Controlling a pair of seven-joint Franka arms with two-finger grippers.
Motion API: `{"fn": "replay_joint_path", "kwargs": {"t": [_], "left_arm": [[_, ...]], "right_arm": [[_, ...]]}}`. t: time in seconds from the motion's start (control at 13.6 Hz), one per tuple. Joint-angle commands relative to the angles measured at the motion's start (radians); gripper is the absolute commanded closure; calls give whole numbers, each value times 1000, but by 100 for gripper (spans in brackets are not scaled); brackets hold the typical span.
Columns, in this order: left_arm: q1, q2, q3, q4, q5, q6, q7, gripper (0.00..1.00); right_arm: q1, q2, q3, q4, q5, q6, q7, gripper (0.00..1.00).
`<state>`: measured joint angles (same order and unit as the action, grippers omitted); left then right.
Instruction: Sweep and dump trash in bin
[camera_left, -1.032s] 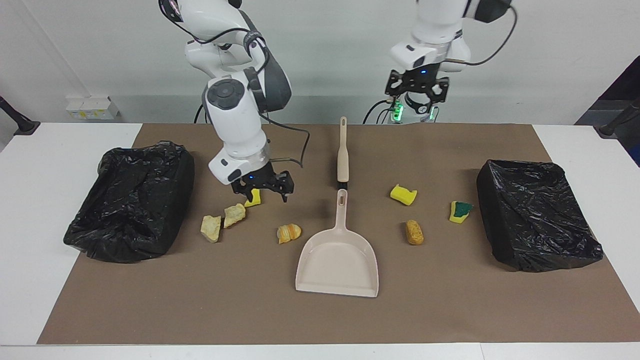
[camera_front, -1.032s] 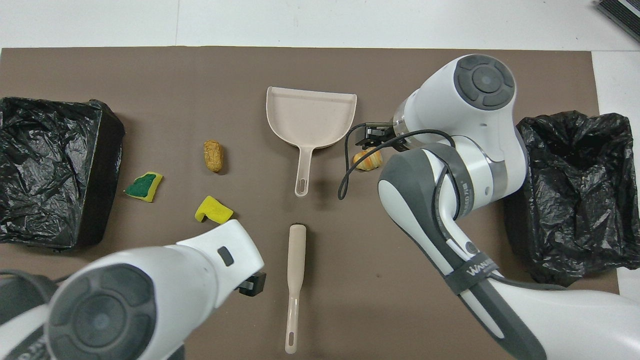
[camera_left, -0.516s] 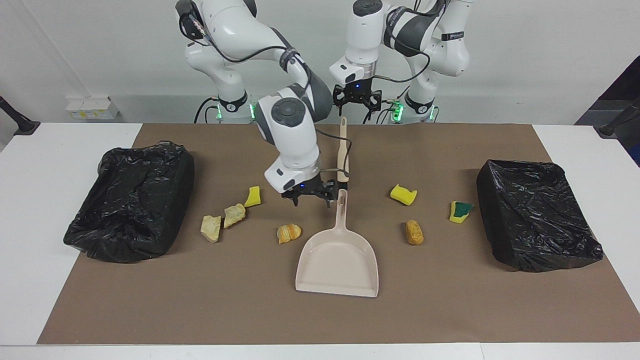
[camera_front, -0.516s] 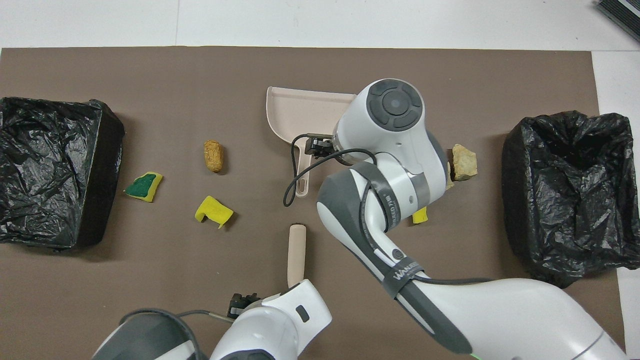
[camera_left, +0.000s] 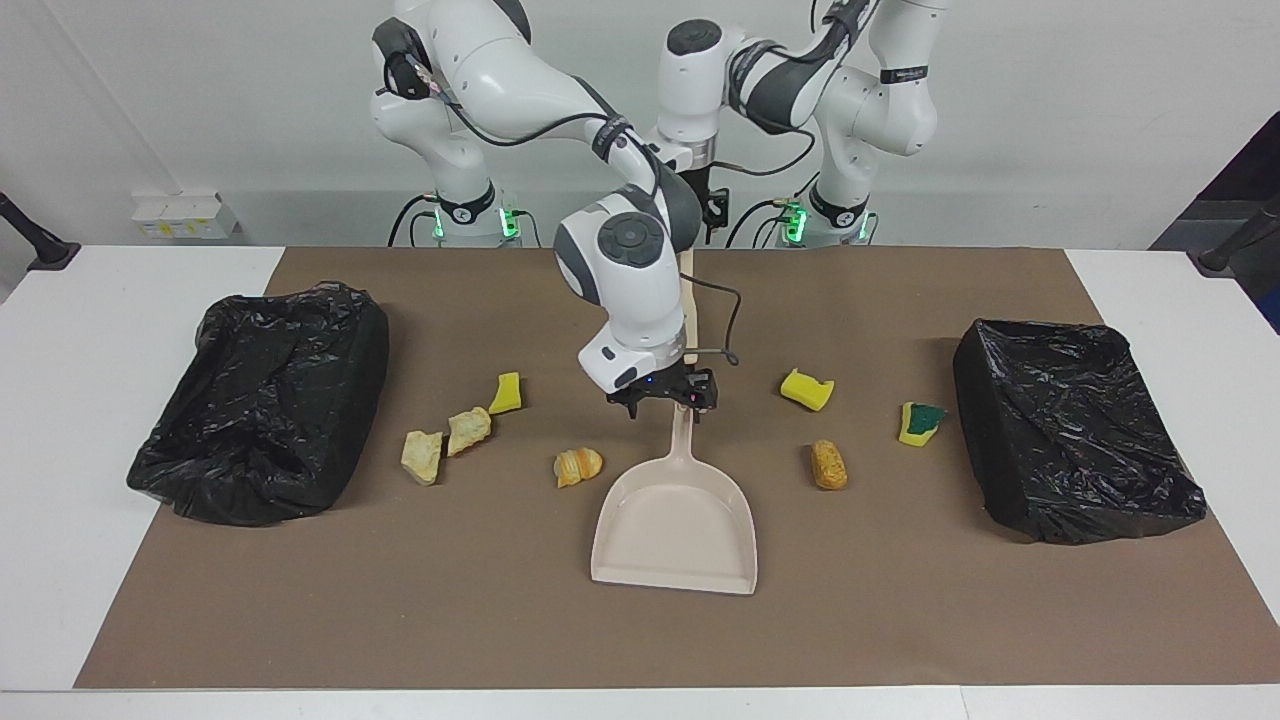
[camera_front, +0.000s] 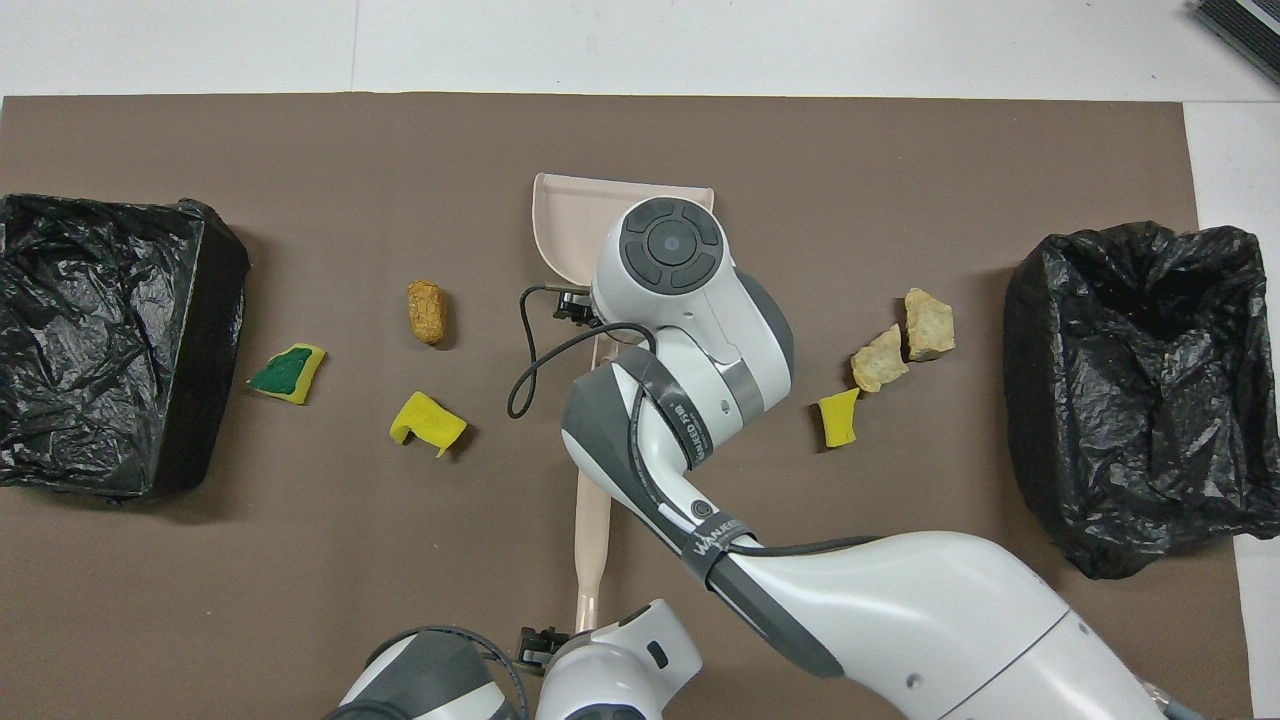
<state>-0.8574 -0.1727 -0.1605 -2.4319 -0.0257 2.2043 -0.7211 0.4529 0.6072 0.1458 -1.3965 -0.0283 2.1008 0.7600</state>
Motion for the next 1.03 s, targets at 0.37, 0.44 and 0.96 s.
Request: {"fn": "replay_joint_path", "kwargs": {"t": [0.37, 0.44, 0.96], "left_arm": [[-14, 19, 22, -44, 0, 77, -110, 91], [6, 33, 22, -29, 0, 69, -103, 100], [141, -28, 29, 77, 131, -231, -98, 100]], "right_arm": [[12, 9, 5, -18, -19, -1, 25, 32], [12, 8, 5, -19, -19, -4, 25, 32], [6, -3, 5, 5, -22, -79, 21, 100]]}}
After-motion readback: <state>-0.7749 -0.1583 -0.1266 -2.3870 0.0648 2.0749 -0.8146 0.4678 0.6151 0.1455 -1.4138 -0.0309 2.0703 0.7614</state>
